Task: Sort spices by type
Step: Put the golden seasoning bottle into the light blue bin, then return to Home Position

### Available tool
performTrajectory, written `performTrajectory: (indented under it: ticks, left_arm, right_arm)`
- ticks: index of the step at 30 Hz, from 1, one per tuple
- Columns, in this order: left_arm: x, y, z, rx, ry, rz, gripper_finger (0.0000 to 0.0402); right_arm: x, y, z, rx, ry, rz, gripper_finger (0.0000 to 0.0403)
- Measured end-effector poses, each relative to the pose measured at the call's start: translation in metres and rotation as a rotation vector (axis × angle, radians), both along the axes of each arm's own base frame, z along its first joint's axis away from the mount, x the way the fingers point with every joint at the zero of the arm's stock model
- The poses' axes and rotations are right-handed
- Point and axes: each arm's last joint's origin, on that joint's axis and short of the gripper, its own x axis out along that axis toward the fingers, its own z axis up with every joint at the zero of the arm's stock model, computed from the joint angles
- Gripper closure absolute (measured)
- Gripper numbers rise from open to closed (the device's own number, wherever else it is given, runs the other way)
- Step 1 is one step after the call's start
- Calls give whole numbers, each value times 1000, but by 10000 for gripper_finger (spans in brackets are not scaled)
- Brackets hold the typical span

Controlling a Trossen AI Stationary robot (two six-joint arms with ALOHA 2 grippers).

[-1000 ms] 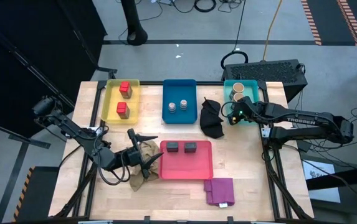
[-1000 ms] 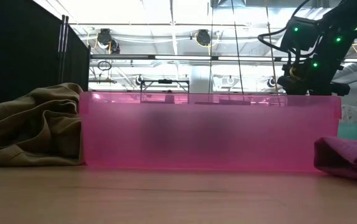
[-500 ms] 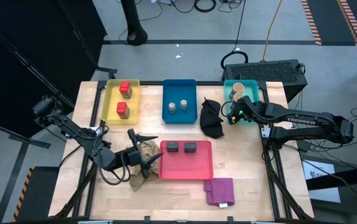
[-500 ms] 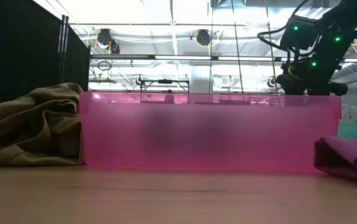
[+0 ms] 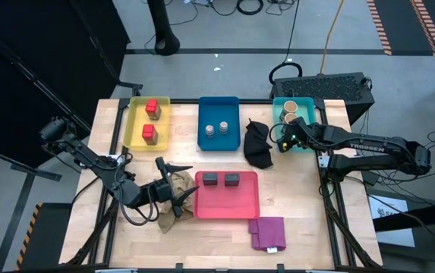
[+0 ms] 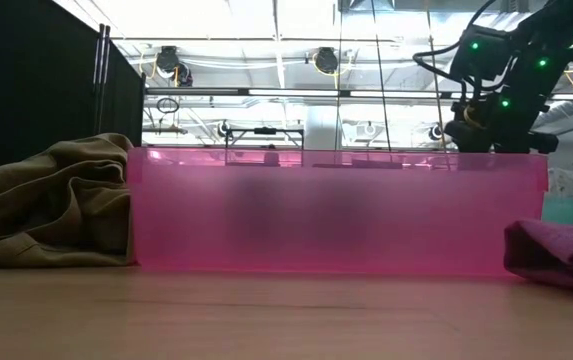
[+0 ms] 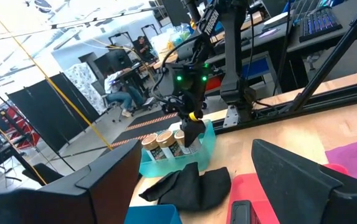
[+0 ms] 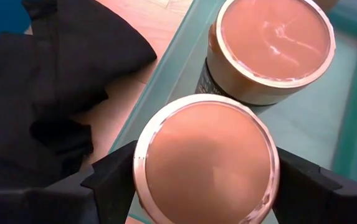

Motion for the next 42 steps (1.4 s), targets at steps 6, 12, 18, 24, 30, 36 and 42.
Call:
performTrajectory:
  ticks: [6,12,18,24,30,36,42]
  left_arm:
    - [0,0,-1,4,6,0,91]
    - [0,0,-1,4,6,0,91]
    - [0,0,-1,7,11,0,91]
    - [0,0,-1,7,12,0,91]
    - [0,0,-1,6,11,0,91]
    - [0,0,-1,8,12,0,91]
    - [0,0,-2,11,15,0,91]
  right_arm:
    - [0,0,0,8,-14,-17,110]
    - [0,0,0,28,-61,-88,110]
    - [0,0,0,23,-55,-83,110]
    - [0,0,0,19,-50,-77,108]
    - [0,0,0,6,-42,-78,75]
    - [-1,0,2,-4,-57,-87,41]
    - [-4,1,31,-54,-144,-62,39]
